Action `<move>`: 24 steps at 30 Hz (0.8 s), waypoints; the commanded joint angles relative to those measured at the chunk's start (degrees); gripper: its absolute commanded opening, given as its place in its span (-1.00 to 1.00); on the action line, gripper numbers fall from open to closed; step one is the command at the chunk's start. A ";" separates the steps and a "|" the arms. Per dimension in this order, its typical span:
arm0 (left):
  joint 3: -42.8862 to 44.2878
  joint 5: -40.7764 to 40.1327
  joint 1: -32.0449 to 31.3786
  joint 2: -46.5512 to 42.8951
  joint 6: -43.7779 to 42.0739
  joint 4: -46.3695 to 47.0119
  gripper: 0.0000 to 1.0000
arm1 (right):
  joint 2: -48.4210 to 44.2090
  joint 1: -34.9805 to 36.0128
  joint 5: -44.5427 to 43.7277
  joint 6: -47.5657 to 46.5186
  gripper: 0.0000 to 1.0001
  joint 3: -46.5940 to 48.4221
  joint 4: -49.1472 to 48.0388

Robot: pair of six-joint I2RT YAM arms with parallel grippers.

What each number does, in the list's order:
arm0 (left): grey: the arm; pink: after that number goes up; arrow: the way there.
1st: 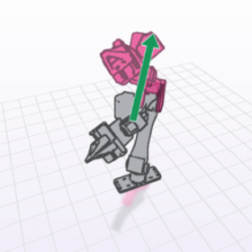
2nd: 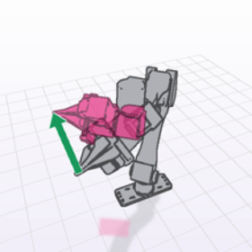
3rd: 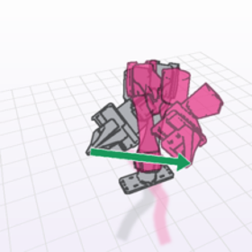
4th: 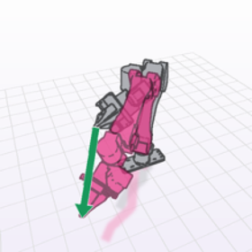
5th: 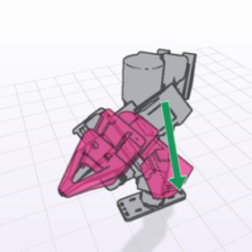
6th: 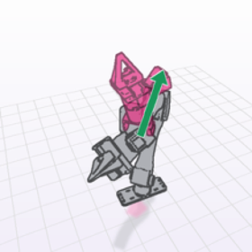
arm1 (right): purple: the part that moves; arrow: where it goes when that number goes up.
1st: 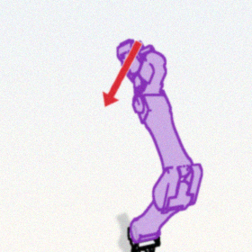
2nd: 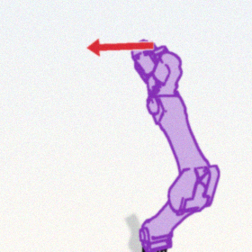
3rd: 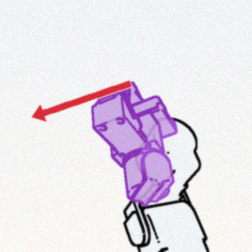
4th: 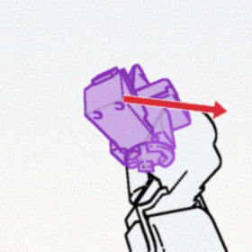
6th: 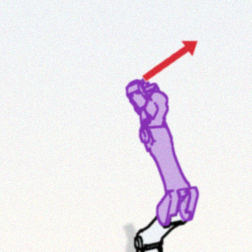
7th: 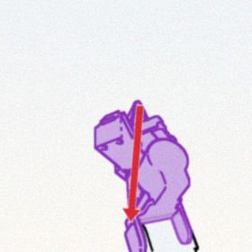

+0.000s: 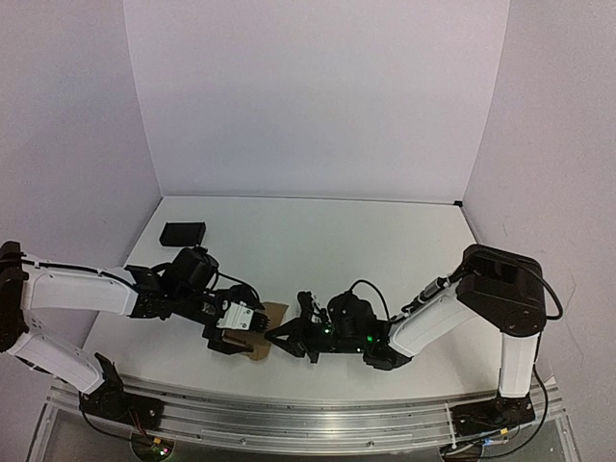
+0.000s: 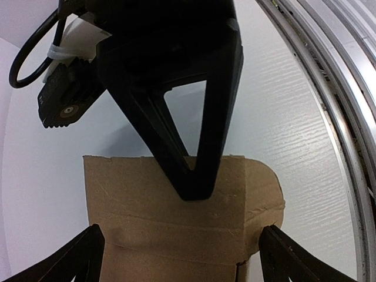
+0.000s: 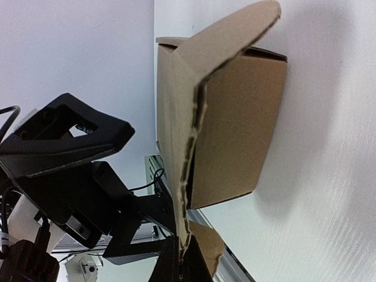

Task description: Fold the paper box

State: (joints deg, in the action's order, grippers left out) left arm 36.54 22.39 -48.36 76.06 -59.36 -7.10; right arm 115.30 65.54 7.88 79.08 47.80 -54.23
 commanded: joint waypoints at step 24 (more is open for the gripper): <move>4.60 1.21 -0.02 -3.51 3.00 -5.37 0.90 | -0.13 0.81 1.03 -23.06 0.11 -4.80 -3.50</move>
State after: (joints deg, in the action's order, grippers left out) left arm 35.23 19.85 -48.36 73.56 -60.50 -7.91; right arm 117.83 65.70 12.86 67.36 45.24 -56.50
